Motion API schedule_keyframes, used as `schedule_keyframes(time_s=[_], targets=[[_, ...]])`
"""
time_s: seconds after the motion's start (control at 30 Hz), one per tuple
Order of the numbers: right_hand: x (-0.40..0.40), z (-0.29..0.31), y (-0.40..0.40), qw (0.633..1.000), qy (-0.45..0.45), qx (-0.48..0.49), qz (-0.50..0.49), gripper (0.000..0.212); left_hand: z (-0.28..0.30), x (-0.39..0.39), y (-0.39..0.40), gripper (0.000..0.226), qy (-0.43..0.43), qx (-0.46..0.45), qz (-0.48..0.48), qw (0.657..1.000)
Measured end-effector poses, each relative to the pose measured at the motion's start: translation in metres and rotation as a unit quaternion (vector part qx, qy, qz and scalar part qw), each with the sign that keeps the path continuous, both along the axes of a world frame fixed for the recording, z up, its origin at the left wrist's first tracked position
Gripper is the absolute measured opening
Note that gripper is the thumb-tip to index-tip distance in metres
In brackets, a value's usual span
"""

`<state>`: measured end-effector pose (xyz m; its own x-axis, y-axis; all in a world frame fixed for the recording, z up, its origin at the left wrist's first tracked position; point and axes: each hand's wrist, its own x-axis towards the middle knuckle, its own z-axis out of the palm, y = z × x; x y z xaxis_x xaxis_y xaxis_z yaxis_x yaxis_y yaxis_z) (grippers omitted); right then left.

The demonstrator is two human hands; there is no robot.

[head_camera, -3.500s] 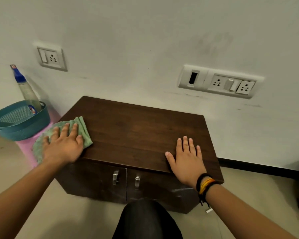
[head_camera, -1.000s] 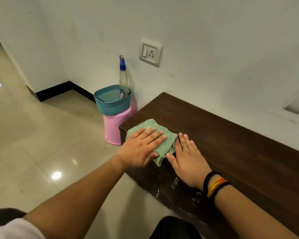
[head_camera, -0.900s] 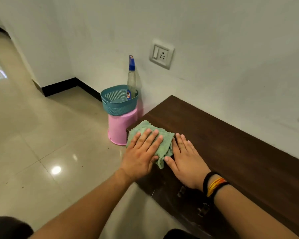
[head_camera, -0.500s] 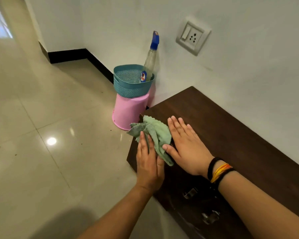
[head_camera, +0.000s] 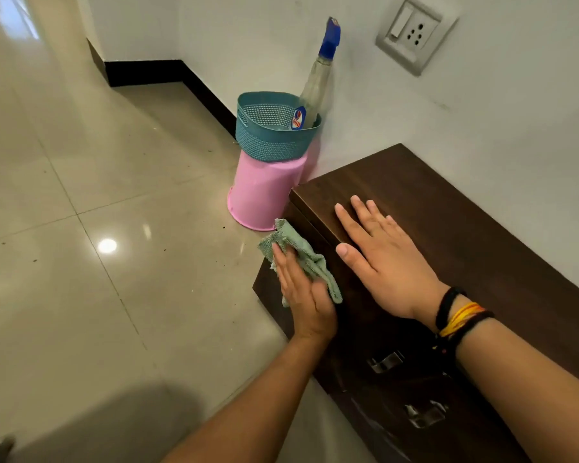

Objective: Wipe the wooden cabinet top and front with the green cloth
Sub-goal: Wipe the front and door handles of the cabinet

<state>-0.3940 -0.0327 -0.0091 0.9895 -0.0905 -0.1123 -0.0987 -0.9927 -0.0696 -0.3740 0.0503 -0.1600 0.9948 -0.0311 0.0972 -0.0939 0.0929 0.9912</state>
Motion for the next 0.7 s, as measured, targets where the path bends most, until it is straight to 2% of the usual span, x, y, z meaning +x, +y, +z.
schedule_keyframes(time_s=[0.07, 0.13, 0.23, 0.33, 0.5, 0.63, 0.7], targets=[[0.000, 0.002, 0.000, 1.000, -0.004, 0.005, 0.003, 0.064, 0.024, 0.014, -0.006, 0.080, 0.040, -0.049, 0.033, 0.997], [0.000, 0.002, 0.000, 1.000, -0.004, 0.007, 0.003, 0.063, 0.039, 0.025, -0.012, 0.079, 0.065, -0.028, 0.054, 0.996], [0.002, 0.000, 0.001, 1.000, 0.000, 0.005, 0.000, 0.059, 0.012, 0.016, -0.013, 0.069, 0.021, 0.039, 0.046, 0.998], [0.000, -0.001, 0.000, 1.000, 0.002, -0.001, 0.002, 0.060, -0.011, -0.001, -0.009, 0.066, 0.078, 0.050, 0.025, 0.995], [0.001, 0.000, -0.002, 1.000, -0.007, 0.007, 0.003, 0.060, 0.029, 0.031, -0.013, 0.052, 0.038, 0.000, 0.059, 0.998], [-0.001, -0.001, -0.001, 1.000, -0.006, 0.003, 0.000, 0.059, -0.008, 0.006, -0.010, 0.053, 0.153, -0.016, 0.042, 0.987], [-0.004, -0.001, 0.000, 1.000, -0.004, 0.005, -0.002, 0.059, -0.004, -0.014, -0.013, 0.058, 0.129, 0.018, 0.007, 0.991]])
